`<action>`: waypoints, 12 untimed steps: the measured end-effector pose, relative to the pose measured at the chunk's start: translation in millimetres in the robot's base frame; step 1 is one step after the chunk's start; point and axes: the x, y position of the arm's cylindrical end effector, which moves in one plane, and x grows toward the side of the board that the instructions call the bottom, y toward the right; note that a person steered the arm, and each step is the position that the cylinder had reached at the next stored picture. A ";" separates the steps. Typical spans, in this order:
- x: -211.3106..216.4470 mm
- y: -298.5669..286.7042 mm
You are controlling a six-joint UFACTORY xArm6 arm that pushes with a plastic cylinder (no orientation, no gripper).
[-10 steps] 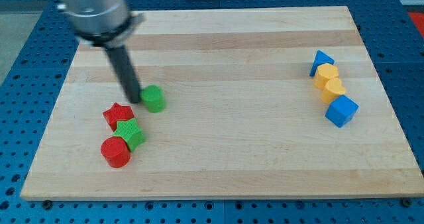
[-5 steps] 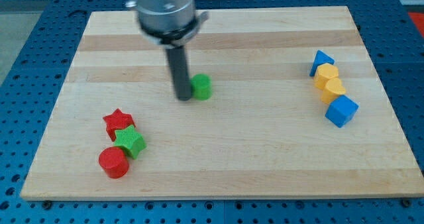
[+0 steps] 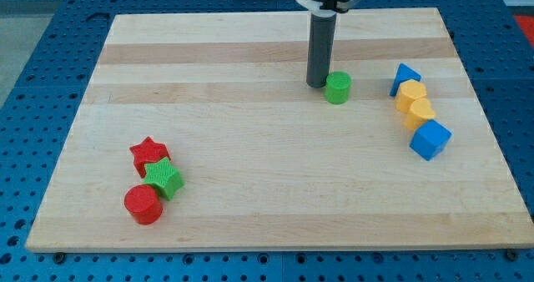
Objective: Push the green circle towards the blue triangle
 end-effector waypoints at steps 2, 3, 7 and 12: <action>57.4 -8.1; 43.5 26.2; -28.1 7.3; -53.9 29.3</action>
